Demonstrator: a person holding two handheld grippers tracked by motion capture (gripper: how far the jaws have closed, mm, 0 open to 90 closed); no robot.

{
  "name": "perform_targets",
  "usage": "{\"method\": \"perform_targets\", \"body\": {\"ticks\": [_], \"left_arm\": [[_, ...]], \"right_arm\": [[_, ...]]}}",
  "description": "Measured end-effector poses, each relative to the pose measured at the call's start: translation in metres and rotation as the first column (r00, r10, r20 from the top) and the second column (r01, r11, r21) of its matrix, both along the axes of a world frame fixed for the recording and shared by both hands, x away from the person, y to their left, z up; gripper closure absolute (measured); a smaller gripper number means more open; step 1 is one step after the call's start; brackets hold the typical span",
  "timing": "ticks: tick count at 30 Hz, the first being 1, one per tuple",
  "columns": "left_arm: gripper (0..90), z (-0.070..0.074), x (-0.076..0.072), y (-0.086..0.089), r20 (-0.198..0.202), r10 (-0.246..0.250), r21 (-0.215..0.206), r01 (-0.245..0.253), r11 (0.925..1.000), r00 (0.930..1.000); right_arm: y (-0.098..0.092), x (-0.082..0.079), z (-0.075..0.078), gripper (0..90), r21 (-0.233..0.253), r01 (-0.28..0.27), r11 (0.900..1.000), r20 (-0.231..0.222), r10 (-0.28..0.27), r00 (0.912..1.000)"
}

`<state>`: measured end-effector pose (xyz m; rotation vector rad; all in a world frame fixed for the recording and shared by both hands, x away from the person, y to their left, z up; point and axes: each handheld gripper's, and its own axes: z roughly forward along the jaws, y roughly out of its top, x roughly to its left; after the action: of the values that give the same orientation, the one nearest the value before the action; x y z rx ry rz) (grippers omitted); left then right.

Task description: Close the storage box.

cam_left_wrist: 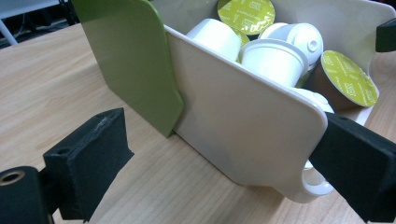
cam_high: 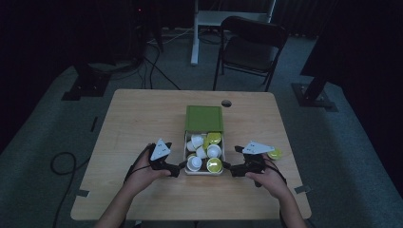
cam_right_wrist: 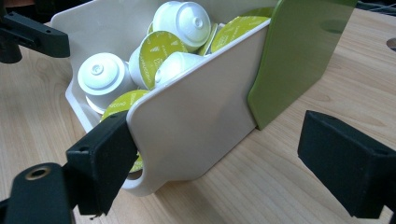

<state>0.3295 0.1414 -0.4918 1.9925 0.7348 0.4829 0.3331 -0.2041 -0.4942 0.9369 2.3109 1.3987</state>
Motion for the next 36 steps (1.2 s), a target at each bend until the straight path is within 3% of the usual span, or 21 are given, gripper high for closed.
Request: {"method": "perform_targets", "body": {"ticks": [12,20,36], "left_arm": [[6.2,0.001,0.006,-0.002,0.009,0.013,0.010,-0.013,0.9999,0.9999],[6.2,-0.002,0.011,-0.001,-0.015,0.025,-0.027,-0.025,0.9993,0.9996],[6.2,0.000,0.017,-0.002,-0.011,0.031,-0.004,-0.031,0.9995,0.9995]], "right_arm": [[-0.001,0.005,-0.002,12.0,0.018,0.019,1.000,0.008,-0.019,0.9998],[-0.001,0.011,-0.001,12.0,0.009,0.027,1.000,0.012,-0.027,0.9996],[0.000,0.018,-0.002,12.0,0.019,0.041,0.999,0.010,-0.041,0.9991]]}}
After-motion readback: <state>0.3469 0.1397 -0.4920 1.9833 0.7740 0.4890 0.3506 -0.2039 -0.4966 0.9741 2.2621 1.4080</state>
